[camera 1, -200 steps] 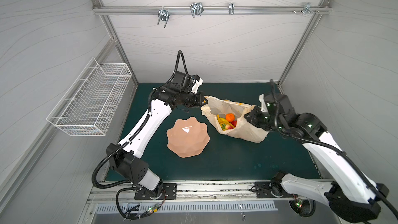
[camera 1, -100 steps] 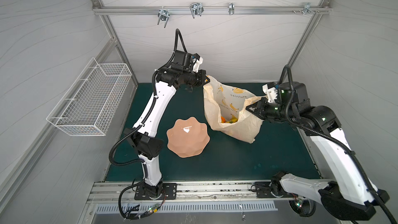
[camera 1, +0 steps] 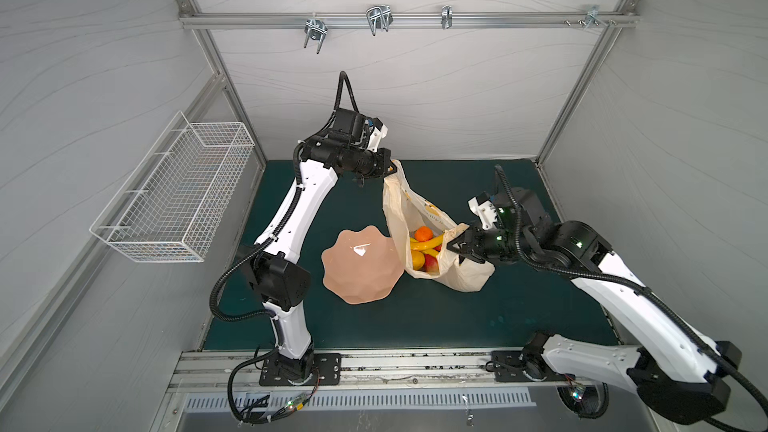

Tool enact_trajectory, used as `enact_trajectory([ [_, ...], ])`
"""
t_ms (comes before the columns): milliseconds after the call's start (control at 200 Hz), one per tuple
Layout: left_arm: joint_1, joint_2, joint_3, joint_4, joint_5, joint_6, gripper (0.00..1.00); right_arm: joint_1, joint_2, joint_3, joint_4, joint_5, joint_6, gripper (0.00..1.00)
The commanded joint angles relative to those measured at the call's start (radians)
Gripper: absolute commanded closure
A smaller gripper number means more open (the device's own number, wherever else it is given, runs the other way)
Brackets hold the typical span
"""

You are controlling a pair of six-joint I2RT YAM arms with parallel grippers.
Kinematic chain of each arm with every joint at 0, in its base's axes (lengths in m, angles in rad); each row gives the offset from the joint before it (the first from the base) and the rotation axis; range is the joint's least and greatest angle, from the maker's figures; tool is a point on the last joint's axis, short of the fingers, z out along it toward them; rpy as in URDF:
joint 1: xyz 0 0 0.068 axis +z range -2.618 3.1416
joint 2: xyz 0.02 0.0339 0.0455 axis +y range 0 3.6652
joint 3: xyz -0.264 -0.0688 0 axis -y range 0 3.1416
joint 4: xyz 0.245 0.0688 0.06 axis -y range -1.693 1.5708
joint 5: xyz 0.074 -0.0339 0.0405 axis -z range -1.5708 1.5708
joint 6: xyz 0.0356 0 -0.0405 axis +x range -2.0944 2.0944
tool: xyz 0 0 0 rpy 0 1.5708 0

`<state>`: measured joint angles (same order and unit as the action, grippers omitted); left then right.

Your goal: Place the fruits into the plastic bag

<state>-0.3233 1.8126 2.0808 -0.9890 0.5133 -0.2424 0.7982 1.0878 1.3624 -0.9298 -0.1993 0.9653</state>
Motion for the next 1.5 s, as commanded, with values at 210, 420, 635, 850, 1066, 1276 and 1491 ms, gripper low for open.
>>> enact_trajectory([
  [210,0.027,-0.182,-0.092,0.138,0.107,0.001,0.28,-0.025,0.009,0.141,-0.115,0.047,-0.046,0.39],
  [420,0.046,-0.325,-0.229,0.133,0.038,0.002,0.18,-0.078,0.008,0.252,-0.204,0.001,-0.155,0.01],
  [635,0.123,-0.442,-0.355,0.146,-0.058,-0.075,0.00,-0.215,-0.020,0.321,-0.303,-0.137,-0.259,0.01],
  [850,0.191,-0.486,-0.352,0.128,-0.151,-0.116,0.00,-0.328,0.019,0.457,-0.420,-0.270,-0.404,0.01],
  [1066,0.268,-0.488,-0.407,0.132,-0.206,-0.110,0.00,-0.502,0.081,0.553,-0.517,-0.208,-0.537,0.01],
  [1276,0.330,-0.528,-0.553,0.219,-0.299,-0.047,0.00,-0.746,0.112,0.352,-0.295,-0.280,-0.557,0.01],
  [1491,0.399,-0.541,-0.696,0.344,-0.334,-0.007,0.00,-0.899,0.219,0.261,-0.151,-0.057,-0.660,0.01],
])
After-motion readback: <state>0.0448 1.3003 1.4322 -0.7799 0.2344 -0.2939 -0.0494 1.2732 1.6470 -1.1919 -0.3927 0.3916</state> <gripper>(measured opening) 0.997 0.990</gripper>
